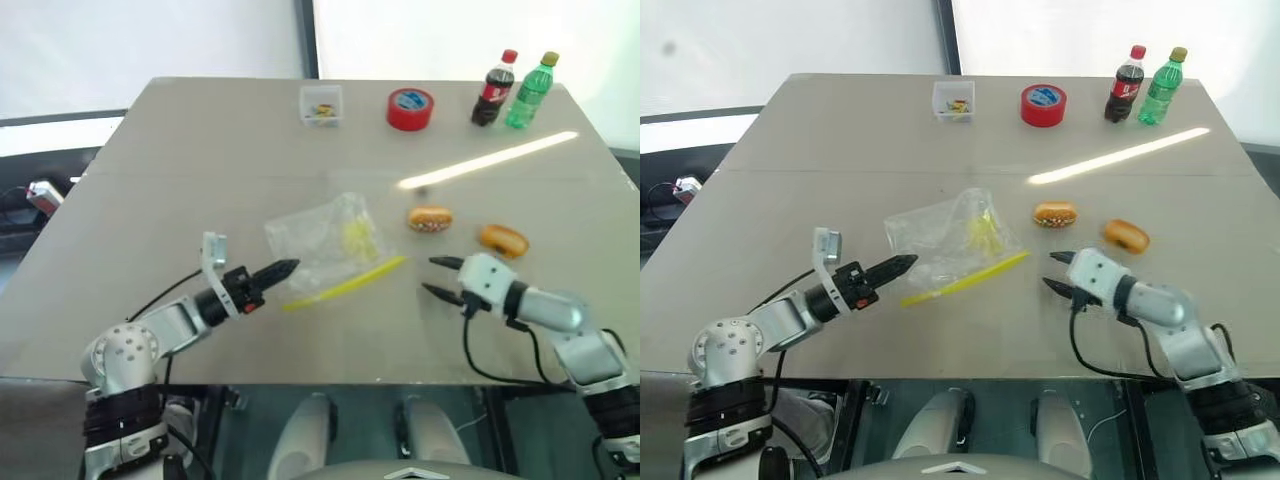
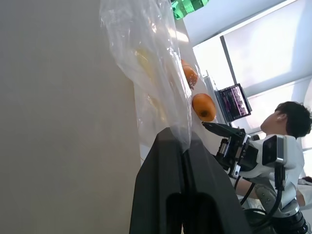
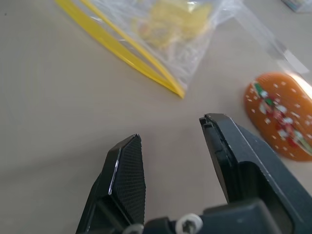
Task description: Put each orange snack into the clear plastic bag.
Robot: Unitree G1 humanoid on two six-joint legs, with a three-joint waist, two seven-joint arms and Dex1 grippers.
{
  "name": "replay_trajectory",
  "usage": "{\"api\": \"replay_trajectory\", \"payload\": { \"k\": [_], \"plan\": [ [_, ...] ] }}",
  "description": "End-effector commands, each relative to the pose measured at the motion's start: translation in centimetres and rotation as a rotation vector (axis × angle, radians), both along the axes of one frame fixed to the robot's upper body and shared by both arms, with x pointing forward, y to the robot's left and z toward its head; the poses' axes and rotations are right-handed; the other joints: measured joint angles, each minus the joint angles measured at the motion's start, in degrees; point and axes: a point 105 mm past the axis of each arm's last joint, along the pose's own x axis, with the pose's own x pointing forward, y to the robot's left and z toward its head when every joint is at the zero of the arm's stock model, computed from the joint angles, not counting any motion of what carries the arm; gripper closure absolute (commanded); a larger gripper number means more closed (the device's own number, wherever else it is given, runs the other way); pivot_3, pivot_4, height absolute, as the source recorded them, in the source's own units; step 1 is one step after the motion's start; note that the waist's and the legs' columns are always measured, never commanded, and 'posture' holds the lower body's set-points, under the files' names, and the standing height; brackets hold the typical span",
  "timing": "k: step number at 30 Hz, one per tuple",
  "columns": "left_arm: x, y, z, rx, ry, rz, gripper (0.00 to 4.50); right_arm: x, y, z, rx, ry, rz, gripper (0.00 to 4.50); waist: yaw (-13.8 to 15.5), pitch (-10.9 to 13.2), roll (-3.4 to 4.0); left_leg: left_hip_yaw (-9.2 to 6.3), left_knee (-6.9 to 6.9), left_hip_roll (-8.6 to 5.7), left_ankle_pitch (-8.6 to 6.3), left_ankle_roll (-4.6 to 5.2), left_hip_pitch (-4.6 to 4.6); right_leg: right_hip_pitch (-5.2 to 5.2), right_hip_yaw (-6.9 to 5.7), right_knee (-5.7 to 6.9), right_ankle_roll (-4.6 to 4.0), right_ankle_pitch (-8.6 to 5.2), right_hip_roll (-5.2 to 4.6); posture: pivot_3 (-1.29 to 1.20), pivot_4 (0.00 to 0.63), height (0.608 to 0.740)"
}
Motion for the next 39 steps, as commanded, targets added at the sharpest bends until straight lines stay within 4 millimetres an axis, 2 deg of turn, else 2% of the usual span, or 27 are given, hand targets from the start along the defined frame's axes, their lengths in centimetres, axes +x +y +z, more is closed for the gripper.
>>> {"api": "replay_trajectory", "payload": {
  "k": [1, 8, 9, 12, 13, 18, 20, 23, 24, 26, 28, 30, 31, 33, 36, 37, 39],
  "plan": [
    [-0.4, -1.6, 0.8, -0.030, -0.030, -0.021, 4.44, 0.4, 1.8, 0.5, -0.007, -0.090, 0.031, 2.25, 0.0, 0.0, 0.00, 0.01, 0.00, 0.00, 0.05, -0.08, 0.00, 0.00, 0.00, 0.00, 0.00, 0.00, 0.00, 0.00, 0.150, 0.740],
    [-1.5, -4.3, -0.1, -0.049, 0.004, -0.081, 4.44, 2.0, 3.5, 1.4, 0.034, -0.154, 0.013, 2.25, -0.1, 0.0, -0.03, 0.04, -0.01, 0.00, 0.06, -0.11, 0.00, 0.00, 0.04, 0.00, 0.00, 0.01, 0.03, 0.00, 0.150, 0.740],
    [-1.5, -4.3, -0.1, -0.052, 0.005, -0.082, 4.50, 2.0, 3.5, 1.5, 0.034, -0.165, 0.013, 2.79, -0.1, 0.0, -0.03, 0.03, -0.01, -0.01, 0.06, -0.11, 0.00, 0.00, 0.03, 0.01, 0.00, 0.01, 0.03, 0.00, 0.150, 0.740],
    [-1.4, -4.3, 0.0, -0.056, -0.003, -0.079, 4.50, 2.3, 3.1, 1.6, 0.041, -0.168, -0.005, 3.84, 0.0, 0.0, -0.03, -0.02, -0.01, -0.03, 0.06, -0.11, 0.00, 0.00, -0.01, 0.01, -0.01, 0.00, 0.05, 0.00, 0.150, 0.740],
    [-1.3, -4.2, 0.0, -0.051, -0.005, -0.074, 4.50, 2.3, 3.0, 1.7, 0.040, -0.168, -0.007, 4.37, 0.0, 0.0, -0.03, -0.01, -0.01, -0.04, 0.06, -0.11, 0.00, 0.00, 0.00, 0.01, -0.01, 0.00, 0.05, 0.00, 0.150, 0.740],
    [-0.1, -3.2, -0.4, 0.045, -0.061, -0.001, 4.50, 2.5, 2.9, 2.5, 0.047, -0.171, -0.010, 4.45, -0.1, 0.0, -0.03, 0.01, -0.01, -0.09, 0.06, -0.10, 0.00, 0.00, 0.01, 0.00, -0.01, 0.00, 0.06, 0.00, 0.150, 0.740],
    [0.7, -2.4, 0.0, 0.141, -0.161, 0.054, 4.50, 3.0, 3.0, 3.2, 0.050, -0.181, -0.018, 4.45, -0.2, 0.0, -0.02, 0.01, -0.02, -0.09, 0.06, -0.11, 0.00, 0.00, 0.02, 0.00, -0.01, 0.01, 0.09, 0.00, 0.150, 0.740],
    [1.5, -1.8, 1.0, 0.184, -0.260, 0.098, 3.60, 4.1, 2.8, 4.1, 0.048, -0.162, -0.091, 4.50, -0.2, 0.0, -0.02, 0.05, -0.02, -0.08, 0.07, -0.12, 0.01, -0.01, 0.06, -0.01, -0.05, 0.03, 0.12, 0.00, 0.150, 0.740],
    [2.2, -1.2, 1.2, 0.191, -0.267, 0.151, 3.16, 4.3, 2.9, 4.2, 0.048, -0.153, -0.101, 4.50, -0.1, 0.0, -0.02, 0.03, -0.02, -0.07, 0.07, -0.13, 0.01, -0.01, 0.05, -0.02, -0.06, 0.03, 0.13, 0.00, 0.150, 0.740],
    [4.0, 1.4, 1.1, 0.206, -0.241, 0.325, 2.31, 4.7, 3.5, 4.5, 0.065, -0.147, -0.104, 4.50, 0.1, 0.0, -0.02, -0.02, -0.03, -0.04, 0.07, -0.13, 0.00, -0.01, 0.01, -0.02, -0.06, 0.03, 0.14, 0.00, 0.150, 0.740],
    [5.3, 5.1, 1.0, 0.354, -0.268, 0.530, 2.31, 5.3, 3.9, 4.6, 0.106, -0.125, -0.140, 4.50, 0.0, 0.0, -0.02, -0.05, -0.04, -0.05, 0.07, -0.12, -0.01, -0.01, -0.02, -0.04, -0.06, 0.03, 0.14, 0.00, 0.150, 0.740],
    [5.7, 7.0, 3.9, 0.553, -0.457, 0.668, 2.31, 5.9, 4.7, 4.3, 0.109, -0.111, -0.155, 4.50, -0.4, 0.0, -0.09, -0.01, -0.08, -0.06, 0.07, -0.13, -0.01, -0.05, 0.01, -0.04, -0.06, 0.04, 0.16, 0.00, 0.150, 0.740],
    [5.8, 6.8, 5.4, 0.603, -0.538, 0.689, 2.31, 6.0, 5.1, 4.2, 0.086, -0.112, -0.143, 4.50, -0.3, 0.0, -0.12, 0.04, -0.12, -0.05, 0.07, -0.13, -0.02, -0.12, 0.06, -0.05, -0.07, 0.04, 0.18, 0.00, 0.150, 0.740],
    [5.4, 4.3, 7.1, 0.731, -0.700, 0.583, 2.31, 6.4, 6.2, 4.4, 0.083, -0.120, -0.129, 4.50, -0.1, 0.1, -0.16, 0.06, -0.13, -0.07, 0.08, -0.14, -0.17, -0.27, 0.07, -0.05, -0.08, 0.05, 0.15, 0.00, 0.150, 0.740],
    [4.0, -0.4, 7.2, 1.093, -1.037, 0.274, 2.31, 7.2, 8.1, 5.4, 0.063, -0.187, -0.109, 4.50, 0.1, 0.1, -0.17, 0.08, -0.18, -0.15, 0.08, -0.15, -0.28, -0.35, 0.06, -0.06, -0.08, 0.05, 0.11, 0.00, 0.150, 0.740],
    [3.5, -1.3, 7.1, 1.153, -1.115, 0.211, 2.31, 7.5, 8.5, 5.6, 0.030, -0.223, -0.105, 4.50, -0.1, 0.1, -0.14, 0.16, -0.23, -0.20, 0.08, -0.16, -0.28, -0.37, 0.09, -0.06, -0.08, 0.05, 0.10, 0.00, 0.150, 0.740],
    [2.9, -2.0, 7.3, 1.136, -1.162, 0.211, 2.31, 7.8, 8.9, 5.7, 0.005, -0.242, -0.091, 4.50, -0.1, 0.0, -0.10, 0.27, -0.46, -0.27, 0.09, -0.15, -0.17, -0.44, 0.28, -0.08, -0.08, 0.06, -0.01, 0.00, 0.150, 0.740]
  ]
}}
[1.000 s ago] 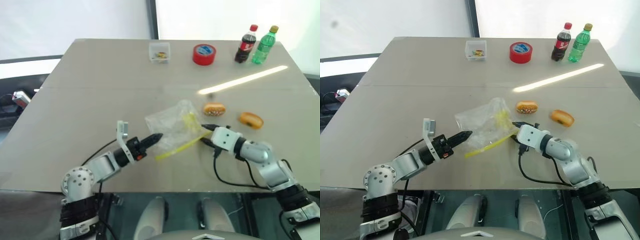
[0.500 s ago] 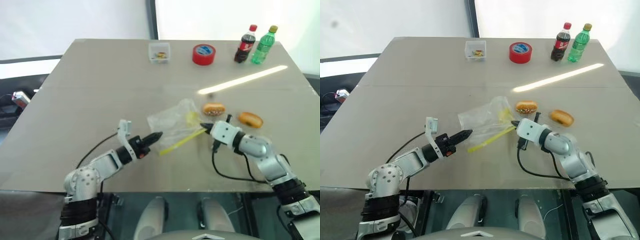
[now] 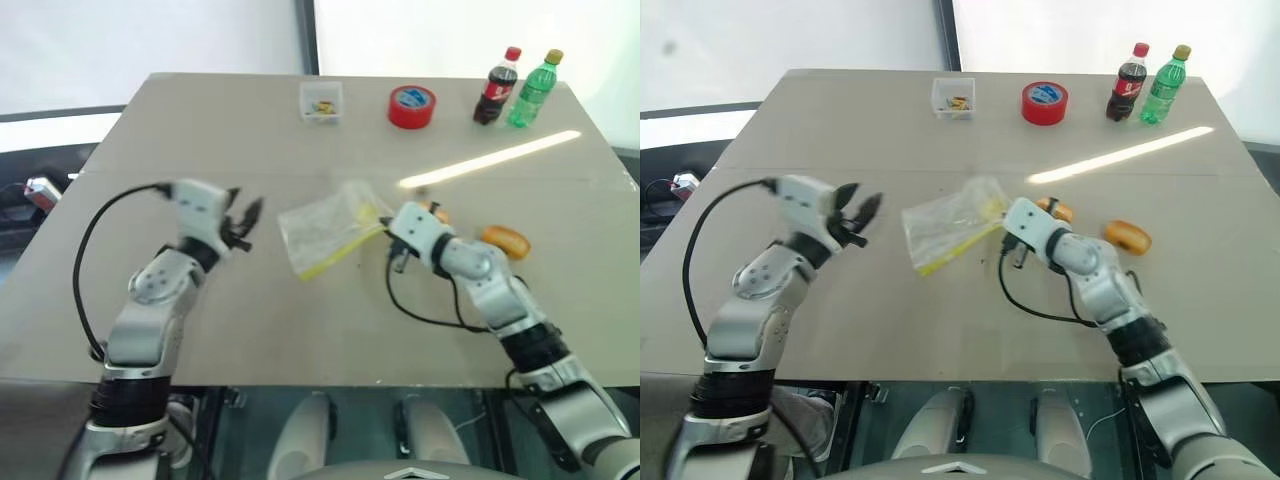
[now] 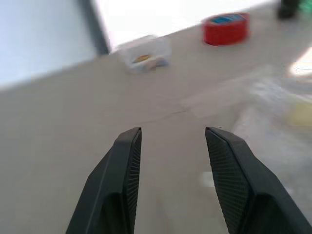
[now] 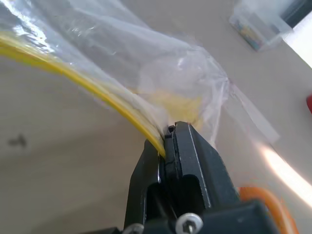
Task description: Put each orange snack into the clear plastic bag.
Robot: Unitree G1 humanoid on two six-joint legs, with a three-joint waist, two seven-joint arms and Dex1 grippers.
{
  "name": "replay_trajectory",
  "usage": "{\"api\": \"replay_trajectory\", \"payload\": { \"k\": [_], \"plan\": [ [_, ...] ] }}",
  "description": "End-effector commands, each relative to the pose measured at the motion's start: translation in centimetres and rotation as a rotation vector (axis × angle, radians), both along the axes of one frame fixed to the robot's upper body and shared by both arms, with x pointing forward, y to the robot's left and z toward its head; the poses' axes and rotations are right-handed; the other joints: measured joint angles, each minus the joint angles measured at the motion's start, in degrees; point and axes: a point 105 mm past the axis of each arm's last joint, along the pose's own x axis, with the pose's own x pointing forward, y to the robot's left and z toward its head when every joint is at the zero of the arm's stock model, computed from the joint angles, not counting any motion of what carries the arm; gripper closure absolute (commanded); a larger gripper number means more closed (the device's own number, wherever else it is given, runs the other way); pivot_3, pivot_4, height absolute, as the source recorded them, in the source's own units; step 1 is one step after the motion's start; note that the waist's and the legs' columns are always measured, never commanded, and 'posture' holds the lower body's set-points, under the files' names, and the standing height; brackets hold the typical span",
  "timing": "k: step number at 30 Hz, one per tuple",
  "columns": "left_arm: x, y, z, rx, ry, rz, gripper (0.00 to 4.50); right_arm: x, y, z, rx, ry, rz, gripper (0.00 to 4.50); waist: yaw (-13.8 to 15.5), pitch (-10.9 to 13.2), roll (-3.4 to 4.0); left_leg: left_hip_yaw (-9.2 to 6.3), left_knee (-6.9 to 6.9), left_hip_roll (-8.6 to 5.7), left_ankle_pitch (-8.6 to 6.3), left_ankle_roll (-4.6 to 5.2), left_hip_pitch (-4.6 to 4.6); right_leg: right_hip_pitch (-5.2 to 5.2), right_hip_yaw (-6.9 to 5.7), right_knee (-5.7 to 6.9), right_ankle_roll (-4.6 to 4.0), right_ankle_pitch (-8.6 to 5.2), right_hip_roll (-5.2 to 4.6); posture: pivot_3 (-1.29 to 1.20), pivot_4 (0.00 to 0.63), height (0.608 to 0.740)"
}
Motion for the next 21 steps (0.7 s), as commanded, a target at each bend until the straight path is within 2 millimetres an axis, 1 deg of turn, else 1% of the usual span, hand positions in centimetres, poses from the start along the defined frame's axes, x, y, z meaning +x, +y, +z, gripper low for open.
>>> {"api": "replay_trajectory", "payload": {
  "k": [1, 2, 3, 4, 6, 7, 8, 11, 14, 18, 21],
  "plan": [
    [-1.2, -1.5, 0.0, 0.062, -0.065, -0.060, 2.31, 0.7, 0.0, 0.7, -0.021, -0.058, -0.008, 4.50, 0.0, 0.0, -0.03, 0.00, -0.02, 0.00, 0.00, 0.00, 0.01, -0.02, 0.00, -0.01, 0.00, 0.00, -0.02, 0.00, 0.150, 0.740],
    [-1.5, -1.7, -0.8, 0.115, -0.063, -0.070, 2.31, 0.9, 0.0, 0.7, -0.026, -0.061, -0.014, 4.50, -0.1, 0.0, -0.04, -0.01, -0.04, 0.01, 0.00, 0.00, 0.00, -0.04, -0.01, -0.02, 0.00, 0.00, -0.01, 0.00, 0.150, 0.740],
    [-1.8, -1.8, -2.1, 0.185, -0.045, -0.084, 2.31, 1.1, -0.1, 0.7, -0.032, -0.065, -0.020, 4.50, -0.1, 0.0, -0.04, 0.00, -0.12, 0.02, 0.00, 0.00, -0.02, -0.12, -0.01, -0.02, 0.00, 0.00, -0.01, 0.00, 0.150, 0.740],
    [-2.0, -1.8, -3.0, 0.233, -0.032, -0.094, 2.31, 1.3, -0.1, 0.7, -0.034, -0.067, -0.023, 4.50, -0.3, 0.0, -0.04, 0.02, -0.21, 0.02, 0.00, 0.01, -0.03, -0.18, 0.00, -0.01, 0.00, 0.00, -0.01, 0.00, 0.150, 0.740],
    [-1.8, -0.8, -4.6, 0.284, -0.011, -0.044, 2.31, 1.8, -0.4, 1.1, -0.023, -0.076, -0.044, 4.50, -0.4, 0.0, -0.03, 0.14, -0.34, 0.08, 0.00, 0.01, -0.09, -0.39, 0.12, 0.04, 0.00, 0.00, 0.05, 0.00, 0.150, 0.740],
    [-1.7, -0.4, -5.0, 0.288, -0.010, -0.017, 2.31, 2.0, -0.5, 1.3, -0.015, -0.078, -0.058, 4.50, -0.5, 0.0, -0.03, 0.21, -0.37, 0.09, 0.01, 0.01, -0.11, -0.47, 0.19, 0.09, 0.00, 0.00, 0.06, 0.00, 0.150, 0.740],
    [-1.6, -0.2, -5.2, 0.299, -0.025, 0.005, 2.31, 2.1, -0.7, 1.4, -0.012, -0.079, -0.068, 4.50, -0.6, 0.0, -0.04, 0.28, -0.37, 0.16, 0.00, 0.01, -0.11, -0.51, 0.26, 0.09, 0.00, 0.00, 0.13, 0.00, 0.150, 0.740],
    [-1.6, -0.5, -5.3, 0.316, -0.057, 0.005, 2.31, 2.2, -0.9, 1.3, -0.013, -0.081, -0.077, 4.50, -0.7, 0.0, -0.05, 0.32, -0.33, 0.19, -0.02, 0.06, -0.10, -0.50, 0.27, 0.13, 0.00, 0.00, 0.16, 0.00, 0.150, 0.740],
    [-1.7, -0.9, -6.2, 0.314, -0.030, -0.013, 2.31, 2.0, -0.5, 1.3, -0.003, -0.082, -0.073, 4.50, -0.8, 0.0, -0.05, 0.34, -0.29, 0.19, -0.11, 0.21, -0.10, -0.49, 0.32, 0.17, 0.01, 0.00, 0.15, 0.00, 0.150, 0.740],
    [-1.1, -1.3, -6.1, 0.331, -0.052, -0.025, 2.31, 1.5, 0.2, 1.7, 0.008, -0.083, -0.050, 4.50, -1.2, 0.0, -0.05, 0.36, -0.27, 0.19, -0.11, 0.22, -0.07, -0.52, 0.34, 0.29, 0.01, 0.00, 0.17, 0.00, 0.150, 0.740],
    [-1.2, -1.9, -6.3, 0.312, -0.043, -0.070, 2.31, 1.3, 0.4, 1.8, 0.015, -0.076, -0.044, 4.50, -1.4, 0.0, -0.05, 0.36, -0.23, 0.21, -0.11, 0.22, -0.07, -0.59, 0.38, 0.44, 0.01, 0.00, 0.20, 0.00, 0.150, 0.740]
  ]
}}
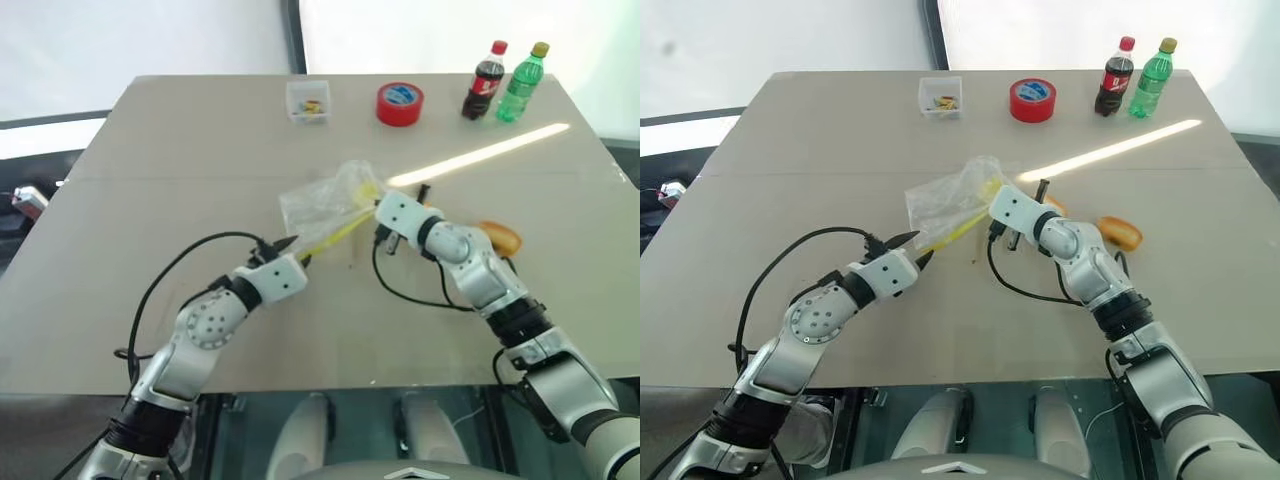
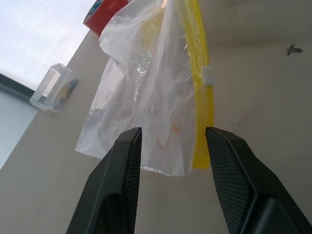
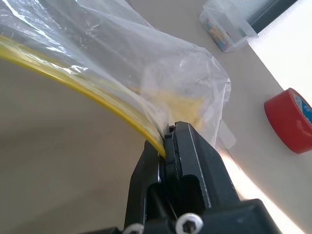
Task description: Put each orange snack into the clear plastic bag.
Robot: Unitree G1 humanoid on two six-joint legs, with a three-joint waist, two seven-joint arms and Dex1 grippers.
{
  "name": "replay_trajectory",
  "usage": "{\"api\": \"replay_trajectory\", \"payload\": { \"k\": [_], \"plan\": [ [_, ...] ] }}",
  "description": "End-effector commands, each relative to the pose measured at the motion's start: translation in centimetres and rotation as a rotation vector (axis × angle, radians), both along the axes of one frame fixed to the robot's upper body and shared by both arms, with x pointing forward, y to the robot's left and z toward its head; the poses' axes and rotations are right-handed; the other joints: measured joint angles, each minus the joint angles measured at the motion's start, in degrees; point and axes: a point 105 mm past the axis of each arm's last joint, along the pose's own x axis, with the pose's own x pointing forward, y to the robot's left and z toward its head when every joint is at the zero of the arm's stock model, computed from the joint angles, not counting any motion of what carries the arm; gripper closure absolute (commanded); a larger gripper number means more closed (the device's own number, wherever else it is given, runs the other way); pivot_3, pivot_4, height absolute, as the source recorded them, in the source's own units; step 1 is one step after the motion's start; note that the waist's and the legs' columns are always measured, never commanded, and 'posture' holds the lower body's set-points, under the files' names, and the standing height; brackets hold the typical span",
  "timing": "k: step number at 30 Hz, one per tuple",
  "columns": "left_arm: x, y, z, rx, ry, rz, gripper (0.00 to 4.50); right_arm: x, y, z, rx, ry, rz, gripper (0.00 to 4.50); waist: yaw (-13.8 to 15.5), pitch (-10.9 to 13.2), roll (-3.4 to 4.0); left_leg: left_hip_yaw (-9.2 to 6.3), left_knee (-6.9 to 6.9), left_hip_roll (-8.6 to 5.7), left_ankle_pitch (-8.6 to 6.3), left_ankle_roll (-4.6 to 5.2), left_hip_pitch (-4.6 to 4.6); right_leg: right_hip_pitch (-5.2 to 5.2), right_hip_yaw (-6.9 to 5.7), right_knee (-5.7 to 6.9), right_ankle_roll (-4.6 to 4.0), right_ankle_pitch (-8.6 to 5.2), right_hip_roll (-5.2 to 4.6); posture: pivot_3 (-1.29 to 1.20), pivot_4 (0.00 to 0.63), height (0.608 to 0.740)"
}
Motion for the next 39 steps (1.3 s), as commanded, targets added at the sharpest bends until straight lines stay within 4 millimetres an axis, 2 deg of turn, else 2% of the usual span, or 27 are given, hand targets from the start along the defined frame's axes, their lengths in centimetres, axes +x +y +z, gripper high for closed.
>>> {"api": "replay_trajectory", "payload": {
  "k": [1, 5, 13, 23, 25, 28, 29, 33, 36, 38, 39],
  "plan": [
    [-0.3, -1.2, 0.8, -0.007, -0.035, -0.077, 2.31, -0.5, 0.9, 1.7, 0.030, -0.047, 0.027, 4.50, -0.1, 0.0, 0.00, 0.02, 0.01, 0.00, 0.00, 0.00, 0.02, 0.00, 0.02, 0.03, 0.00, 0.00, 0.00, 0.00, 0.150, 0.740],
    [-0.8, -2.0, 1.1, -0.022, -0.054, -0.124, 2.31, -0.4, 0.9, 1.7, 0.027, -0.048, 0.023, 4.50, -0.2, 0.0, 0.00, 0.05, 0.09, 0.01, 0.00, 0.00, 0.06, -0.01, 0.08, 0.16, 0.00, 0.00, 0.01, 0.00, 0.150, 0.740],
    [-0.7, -1.5, 0.2, 0.055, -0.046, -0.114, 2.31, -0.3, 0.8, 1.7, 0.027, -0.047, 0.020, 4.50, -0.2, 0.0, 0.00, 0.04, 0.26, 0.01, 0.00, 0.00, 0.08, -0.02, 0.10, 0.40, 0.00, 0.00, 0.06, 0.00, 0.150, 0.740],
    [0.4, -0.8, 1.3, 0.039, -0.109, -0.064, 2.31, -0.2, 0.8, 1.7, 0.025, -0.046, 0.018, 4.50, -0.2, 0.0, 0.00, 0.04, 0.36, 0.02, 0.00, 0.00, 0.08, -0.01, 0.11, 0.45, 0.00, 0.00, 0.07, 0.00, 0.150, 0.740],
    [0.6, -0.8, 1.4, 0.021, -0.110, -0.059, 2.81, -0.3, 0.8, 1.7, 0.025, -0.044, 0.022, 4.50, -0.2, 0.0, 0.00, 0.04, 0.36, 0.02, 0.00, 0.00, 0.08, -0.01, 0.12, 0.45, 0.00, 0.00, 0.07, 0.00, 0.150, 0.740],
    [0.8, -1.0, 1.3, 0.015, -0.108, -0.063, 4.13, -0.3, 0.8, 1.7, 0.024, -0.042, 0.023, 4.50, -0.2, 0.0, 0.00, 0.04, 0.36, 0.02, 0.00, 0.00, 0.08, -0.01, 0.12, 0.45, 0.00, 0.00, 0.07, 0.00, 0.150, 0.740],
    [0.9, -1.1, 1.3, 0.017, -0.110, -0.063, 4.33, -0.3, 0.8, 1.6, 0.023, -0.039, 0.025, 4.50, -0.2, 0.0, 0.00, 0.04, 0.36, 0.02, 0.00, 0.00, 0.08, -0.01, 0.12, 0.45, 0.00, 0.00, 0.07, 0.00, 0.150, 0.740],
    [1.0, -1.2, 1.3, 0.016, -0.116, -0.060, 4.33, -0.2, 0.4, 2.0, 0.078, -0.032, 0.009, 4.50, -0.2, 0.0, 0.00, 0.04, 0.38, 0.02, 0.00, 0.00, 0.08, -0.01, 0.12, 0.46, 0.00, 0.00, 0.07, 0.00, 0.150, 0.740],
    [1.0, -1.3, 1.3, 0.007, -0.115, -0.056, 4.50, -0.6, 0.3, 1.5, 0.096, 0.018, 0.018, 3.66, -0.2, 0.0, 0.00, 0.03, 0.38, 0.02, 0.00, 0.00, 0.08, -0.01, 0.12, 0.46, 0.00, 0.00, 0.07, 0.00, 0.150, 0.740],
    [1.0, -1.5, 1.4, -0.018, -0.110, -0.050, 4.50, -0.6, -0.4, 1.8, 0.087, -0.022, -0.014, 2.88, -0.2, 0.0, 0.00, 0.03, 0.38, 0.03, 0.00, 0.00, 0.08, -0.01, 0.12, 0.45, 0.00, 0.00, 0.07, 0.00, 0.150, 0.740],
    [1.0, -1.6, 1.4, -0.042, -0.101, -0.047, 4.50, -0.8, -0.7, 1.8, 0.081, -0.022, -0.016, 2.32, -0.2, 0.0, 0.00, 0.04, 0.38, 0.03, 0.00, 0.00, 0.07, -0.01, 0.12, 0.45, 0.00, 0.00, 0.07, 0.00, 0.150, 0.740]
  ]
}}
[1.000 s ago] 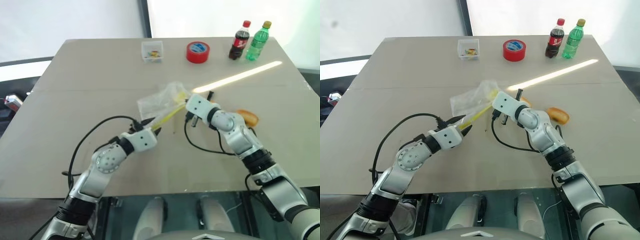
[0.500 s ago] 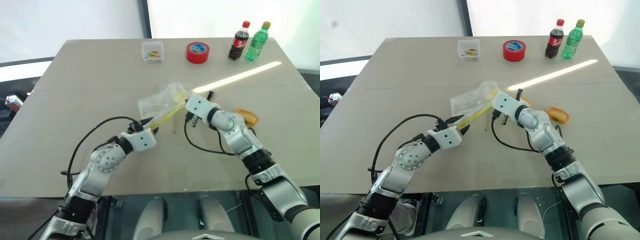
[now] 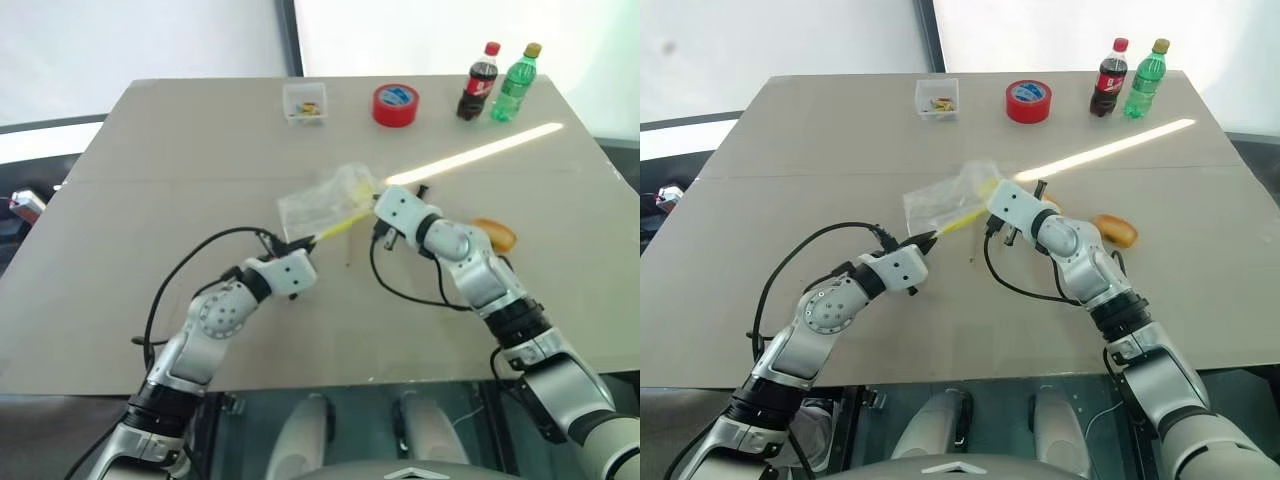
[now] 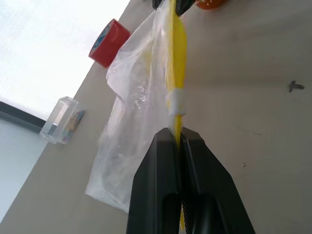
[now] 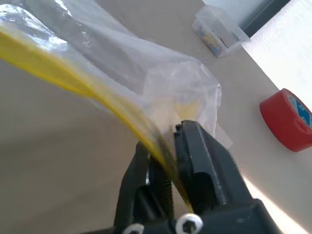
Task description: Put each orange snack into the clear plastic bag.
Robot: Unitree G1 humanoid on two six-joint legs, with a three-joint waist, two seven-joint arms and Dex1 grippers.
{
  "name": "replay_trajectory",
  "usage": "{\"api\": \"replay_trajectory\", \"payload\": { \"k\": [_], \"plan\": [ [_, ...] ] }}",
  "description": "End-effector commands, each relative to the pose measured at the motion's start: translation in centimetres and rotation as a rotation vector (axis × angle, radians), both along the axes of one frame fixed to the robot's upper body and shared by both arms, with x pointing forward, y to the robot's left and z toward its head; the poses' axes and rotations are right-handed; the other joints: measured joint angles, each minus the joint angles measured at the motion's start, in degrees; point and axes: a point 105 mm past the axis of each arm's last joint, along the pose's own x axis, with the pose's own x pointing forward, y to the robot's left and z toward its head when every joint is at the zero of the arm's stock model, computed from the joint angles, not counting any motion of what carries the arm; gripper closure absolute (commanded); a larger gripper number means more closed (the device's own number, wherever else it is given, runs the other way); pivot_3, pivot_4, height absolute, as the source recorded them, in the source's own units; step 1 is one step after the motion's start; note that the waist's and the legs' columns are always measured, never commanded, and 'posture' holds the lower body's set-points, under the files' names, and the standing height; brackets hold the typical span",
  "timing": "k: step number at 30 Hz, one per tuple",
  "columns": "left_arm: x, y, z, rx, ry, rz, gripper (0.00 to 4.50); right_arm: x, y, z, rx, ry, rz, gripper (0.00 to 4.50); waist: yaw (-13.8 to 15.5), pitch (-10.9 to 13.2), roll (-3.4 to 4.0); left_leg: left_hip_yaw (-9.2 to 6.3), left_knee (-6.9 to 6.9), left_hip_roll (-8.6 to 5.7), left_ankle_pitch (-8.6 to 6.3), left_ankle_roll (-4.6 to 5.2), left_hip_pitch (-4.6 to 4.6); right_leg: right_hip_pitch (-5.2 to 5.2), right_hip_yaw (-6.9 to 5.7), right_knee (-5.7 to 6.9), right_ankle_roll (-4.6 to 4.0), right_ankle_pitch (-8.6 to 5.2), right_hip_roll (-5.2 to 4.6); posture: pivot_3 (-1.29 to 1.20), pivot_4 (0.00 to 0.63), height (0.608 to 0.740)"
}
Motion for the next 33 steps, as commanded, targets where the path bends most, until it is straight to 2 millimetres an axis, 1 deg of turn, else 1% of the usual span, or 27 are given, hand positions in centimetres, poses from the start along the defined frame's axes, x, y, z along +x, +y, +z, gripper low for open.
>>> {"api": "replay_trajectory", "payload": {
  "k": [1, 3, 5, 9, 11, 13, 14, 16, 18, 19, 25, 31, 33],
  "plan": [
    [0.1, -0.2, 1.0, -0.079, -0.013, 0.008, 4.50, -0.5, -0.9, 1.8, 0.032, -0.053, -0.016, 1.96, 0.1, 0.0, 0.00, 0.00, 0.00, 0.00, 0.00, 0.00, -0.02, 0.00, 0.00, 0.00, 0.00, 0.00, 0.00, 0.00, 0.150, 0.740],
    [0.0, -0.3, 0.9, -0.113, 0.002, 0.025, 4.50, -0.8, -1.5, 2.1, 0.106, -0.018, -0.049, 1.96, 0.1, 0.0, 0.00, -0.01, 0.03, -0.01, 0.00, 0.00, -0.03, 0.00, 0.00, 0.00, 0.00, 0.00, -0.01, 0.00, 0.150, 0.740],
    [0.0, -0.3, 0.8, -0.136, 0.012, 0.039, 4.50, -1.0, -2.0, 2.2, 0.235, 0.060, -0.099, 1.96, 0.1, 0.0, 0.00, -0.02, 0.08, -0.01, 0.00, 0.00, -0.04, 0.01, 0.00, 0.03, 0.00, 0.00, -0.01, 0.00, 0.150, 0.740],
    [0.2, -0.2, 1.0, -0.180, 0.019, 0.070, 4.50, -2.2, -3.0, 1.4, 0.420, 0.243, -0.161, 1.96, 0.0, 0.0, -0.01, -0.07, 0.09, 0.05, 0.00, 0.00, -0.02, 0.01, -0.02, 0.09, 0.00, 0.00, 0.07, 0.00, 0.150, 0.740],
    [0.3, -0.2, 1.1, -0.195, 0.024, 0.076, 4.50, -2.8, -3.6, 0.9, 0.486, 0.310, -0.192, 1.96, 0.0, 0.0, -0.01, -0.06, 0.12, 0.05, 0.00, 0.00, -0.02, 0.02, -0.01, 0.10, 0.00, 0.00, 0.06, 0.00, 0.150, 0.740],
    [0.3, -0.4, 1.1, -0.196, 0.027, 0.072, 4.50, -3.3, -3.7, 0.6, 0.523, 0.358, -0.199, 1.96, 0.1, 0.0, -0.01, -0.06, 0.16, 0.04, 0.00, 0.01, -0.02, 0.04, -0.01, 0.10, 0.00, 0.00, 0.06, 0.00, 0.150, 0.740],
    [0.2, -0.4, 1.0, -0.195, 0.029, 0.070, 4.50, -3.4, -3.7, 0.5, 0.537, 0.370, -0.205, 2.50, 0.1, 0.0, -0.01, -0.06, 0.17, 0.04, 0.00, 0.01, -0.02, 0.04, -0.01, 0.10, 0.00, 0.00, 0.06, 0.00, 0.150, 0.740],
    [0.3, -0.5, 1.0, -0.197, 0.030, 0.071, 4.50, -3.6, -3.6, 0.3, 0.564, 0.396, -0.214, 3.28, 0.0, 0.0, -0.01, -0.05, 0.19, 0.04, 0.00, 0.01, -0.02, 0.04, -0.01, 0.10, 0.00, 0.00, 0.06, 0.00, 0.150, 0.740],
    [0.4, -0.4, 1.0, -0.198, 0.031, 0.074, 4.50, -3.6, -2.8, 0.4, 0.597, 0.421, -0.201, 4.24, 0.0, 0.0, -0.01, -0.06, 0.18, 0.05, 0.00, 0.01, 0.00, 0.04, -0.01, 0.12, 0.00, 0.00, 0.08, 0.00, 0.150, 0.740],
    [0.4, -0.4, 1.0, -0.200, 0.031, 0.075, 4.50, -3.7, -2.4, 0.6, 0.611, 0.434, -0.189, 4.44, 0.0, 0.0, -0.01, -0.07, 0.19, 0.06, 0.00, 0.01, 0.00, 0.04, -0.02, 0.12, 0.00, 0.00, 0.09, 0.00, 0.150, 0.740],
    [0.2, -0.8, 0.9, -0.197, 0.033, 0.052, 4.50, -3.6, -0.3, 1.7, 0.627, 0.429, -0.123, 4.44, 0.0, 0.0, -0.01, -0.05, 0.19, 0.05, 0.00, 0.01, -0.01, 0.04, -0.01, 0.10, 0.00, 0.00, 0.07, 0.00, 0.150, 0.740],
    [0.1, -0.9, 0.6, -0.187, 0.039, 0.043, 4.50, -2.9, 1.0, 3.5, 0.625, 0.386, -0.068, 4.44, 0.0, 0.0, -0.01, -0.06, 0.18, 0.05, 0.00, 0.01, -0.01, 0.04, -0.02, 0.10, 0.00, 0.00, 0.07, 0.00, 0.150, 0.740],
    [0.1, -1.0, 0.6, -0.184, 0.038, 0.037, 4.50, -2.9, 1.3, 3.8, 0.625, 0.385, -0.053, 4.44, 0.0, 0.0, 0.00, -0.06, 0.18, 0.05, 0.00, 0.01, -0.01, 0.04, -0.02, 0.09, 0.00, 0.01, 0.07, 0.00, 0.150, 0.740]
  ]
}}
